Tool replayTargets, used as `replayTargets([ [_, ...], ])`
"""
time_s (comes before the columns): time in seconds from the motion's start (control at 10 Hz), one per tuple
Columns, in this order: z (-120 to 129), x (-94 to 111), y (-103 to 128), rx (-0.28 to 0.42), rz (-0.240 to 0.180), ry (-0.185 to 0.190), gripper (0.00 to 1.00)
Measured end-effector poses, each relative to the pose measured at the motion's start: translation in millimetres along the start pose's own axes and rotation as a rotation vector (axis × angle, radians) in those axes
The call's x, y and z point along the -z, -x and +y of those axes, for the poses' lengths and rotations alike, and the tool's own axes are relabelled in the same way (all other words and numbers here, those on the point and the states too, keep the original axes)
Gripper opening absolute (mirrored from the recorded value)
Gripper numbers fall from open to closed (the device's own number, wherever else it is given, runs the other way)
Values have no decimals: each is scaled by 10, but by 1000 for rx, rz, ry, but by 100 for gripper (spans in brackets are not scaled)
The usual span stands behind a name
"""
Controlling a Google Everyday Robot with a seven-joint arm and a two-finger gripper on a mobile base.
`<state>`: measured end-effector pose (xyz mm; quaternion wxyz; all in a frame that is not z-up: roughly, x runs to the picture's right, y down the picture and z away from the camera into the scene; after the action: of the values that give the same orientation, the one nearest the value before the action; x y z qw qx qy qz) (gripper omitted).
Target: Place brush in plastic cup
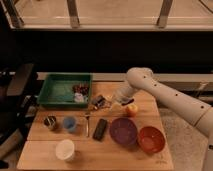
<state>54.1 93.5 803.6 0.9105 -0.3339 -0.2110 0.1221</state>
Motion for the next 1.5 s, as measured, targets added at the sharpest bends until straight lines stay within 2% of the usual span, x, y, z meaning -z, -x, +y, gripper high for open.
replayTargets([
  [0.3, 15, 4, 53, 18, 3, -4, 0],
  [0.4, 40, -4, 110, 33, -3, -4, 0],
  [0.5, 84, -55, 268, 61, -15, 1, 0],
  [0.8, 228, -259, 695, 115, -58, 46, 0],
  [1.0, 380, -415, 946, 141, -101, 95, 0],
  [1.3, 629, -561, 1161, 160, -138, 144, 0],
  [1.5, 621, -550, 1146, 156, -139, 142, 0],
])
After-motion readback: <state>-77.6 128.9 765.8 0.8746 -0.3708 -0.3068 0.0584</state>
